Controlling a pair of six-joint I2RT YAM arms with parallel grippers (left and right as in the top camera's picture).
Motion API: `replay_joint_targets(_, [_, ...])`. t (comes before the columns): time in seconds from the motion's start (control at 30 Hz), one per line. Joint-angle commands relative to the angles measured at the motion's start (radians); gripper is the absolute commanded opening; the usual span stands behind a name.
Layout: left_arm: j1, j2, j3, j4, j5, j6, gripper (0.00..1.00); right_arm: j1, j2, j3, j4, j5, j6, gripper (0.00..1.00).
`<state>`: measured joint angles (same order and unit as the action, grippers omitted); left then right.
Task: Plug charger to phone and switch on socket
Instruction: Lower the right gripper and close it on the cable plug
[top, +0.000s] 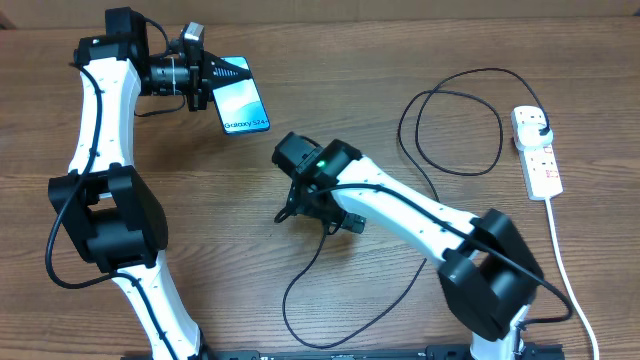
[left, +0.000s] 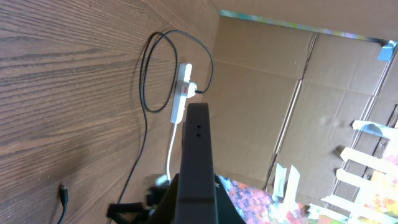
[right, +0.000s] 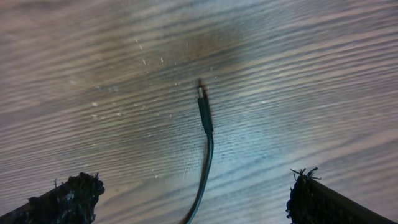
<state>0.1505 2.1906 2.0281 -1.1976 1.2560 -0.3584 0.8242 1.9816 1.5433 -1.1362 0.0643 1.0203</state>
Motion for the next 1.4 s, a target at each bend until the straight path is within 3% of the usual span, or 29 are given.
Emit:
replay_joint_targets(0.0, [-0.002, -0.001, 0.015, -0.003, 0.026, 0.022, 0.04, 0.018, 0.045, 0.027, 0.01, 0.034, 0.009, 1.0])
replay_joint_targets(0.23, [-0.002, -0.001, 0.015, -0.003, 0.023, 0.023, 0.04, 0.018, 0.079, 0.027, 0.014, 0.078, -0.005, 1.0])
replay_joint_targets(0.4, [-0.002, -0.001, 0.015, -0.003, 0.022, 0.022, 0.04, 0.018, 0.111, 0.027, 0.069, 0.066, -0.11, 1.0])
replay_joint_targets(0.8, [-0.002, -0.001, 0.015, -0.003, 0.019, 0.023, 0.04, 0.017, 0.119, 0.027, 0.079, 0.067, -0.193, 1.0])
replay_joint_targets(1.37, [-0.002, -0.001, 0.015, -0.006, 0.019, 0.022, 0.04, 0.016, 0.123, 0.017, 0.101, 0.077, -0.2, 1.0])
